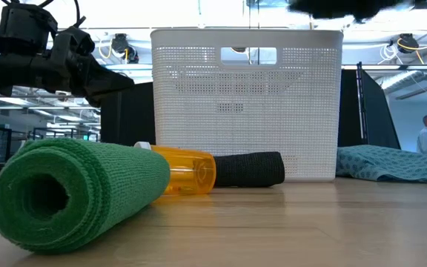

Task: Pick & place medical supplies in basket/bin
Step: Put the black bandage into the white bin

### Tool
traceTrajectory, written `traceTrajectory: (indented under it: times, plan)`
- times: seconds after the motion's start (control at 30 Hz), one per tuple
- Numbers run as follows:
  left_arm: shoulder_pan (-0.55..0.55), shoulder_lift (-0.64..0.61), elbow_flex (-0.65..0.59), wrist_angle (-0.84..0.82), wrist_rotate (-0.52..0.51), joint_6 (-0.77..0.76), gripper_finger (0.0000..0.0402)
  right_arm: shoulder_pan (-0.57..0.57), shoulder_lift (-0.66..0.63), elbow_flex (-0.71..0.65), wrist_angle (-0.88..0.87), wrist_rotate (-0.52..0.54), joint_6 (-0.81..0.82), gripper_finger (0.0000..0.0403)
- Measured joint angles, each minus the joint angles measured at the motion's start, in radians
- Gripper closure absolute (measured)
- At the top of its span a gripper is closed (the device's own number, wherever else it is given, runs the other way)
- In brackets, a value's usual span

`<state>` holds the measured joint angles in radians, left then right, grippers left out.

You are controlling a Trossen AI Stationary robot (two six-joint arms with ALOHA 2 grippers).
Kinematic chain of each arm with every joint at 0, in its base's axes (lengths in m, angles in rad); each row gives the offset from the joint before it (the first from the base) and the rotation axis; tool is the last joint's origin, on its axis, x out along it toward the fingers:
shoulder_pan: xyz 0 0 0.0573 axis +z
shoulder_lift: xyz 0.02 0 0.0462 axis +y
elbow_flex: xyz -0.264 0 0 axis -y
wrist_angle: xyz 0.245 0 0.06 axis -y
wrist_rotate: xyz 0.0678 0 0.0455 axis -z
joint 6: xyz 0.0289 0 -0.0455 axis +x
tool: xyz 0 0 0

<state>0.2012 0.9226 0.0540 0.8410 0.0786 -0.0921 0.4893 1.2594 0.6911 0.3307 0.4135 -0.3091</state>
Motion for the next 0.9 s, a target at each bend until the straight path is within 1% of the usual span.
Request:
traceTrajectory:
  times: [0.07, 0.17, 0.3, 0.4, 0.5, 0.57, 0.67, 0.77, 0.87, 0.9]
  plan:
    - [0.000, 0.000, 0.000, 0.001, 0.000, -0.021, 0.0364, 0.003, 0.068, 0.023, -0.003, 0.011, 0.019, 0.0345]
    - [0.000, 0.000, 0.000, 0.001, 0.001, -0.052, 0.0364, 0.001, 0.157, 0.064, 0.009, 0.011, 0.085, 0.0288]
    - [0.000, 0.000, 0.000, 0.001, 0.001, -0.085, 0.0364, -0.005, 0.274, 0.116, -0.008, 0.035, 0.113, 0.0213]
    - [-0.001, 0.000, 0.000, 0.005, 0.002, -0.115, 0.0364, -0.003, 0.346, 0.162, 0.010, 0.039, 0.138, 0.0175]
    - [-0.001, 0.000, 0.000, 0.007, 0.003, -0.136, 0.0364, -0.011, 0.413, 0.177, -0.005, 0.083, 0.171, 0.0152]
    - [-0.001, 0.000, 0.000, 0.008, 0.002, -0.157, 0.0364, -0.020, 0.444, 0.181, -0.004, 0.088, 0.211, 0.0144]
    - [-0.001, 0.000, 0.000, 0.007, 0.007, -0.195, 0.0364, -0.026, 0.493, 0.184, 0.005, 0.098, 0.266, 0.0136]
    - [-0.009, 0.000, 0.000, 0.006, 0.019, -0.207, 0.0364, -0.028, 0.541, 0.182, 0.004, 0.164, 0.302, 0.0131]
    - [-0.031, 0.000, 0.000, 0.007, 0.019, -0.205, 0.0364, -0.031, 0.572, 0.183, 0.024, 0.173, 0.327, 0.0129]
    - [-0.037, 0.000, 0.000, 0.007, 0.019, -0.205, 0.0364, -0.031, 0.580, 0.183, 0.025, 0.191, 0.331, 0.0129]
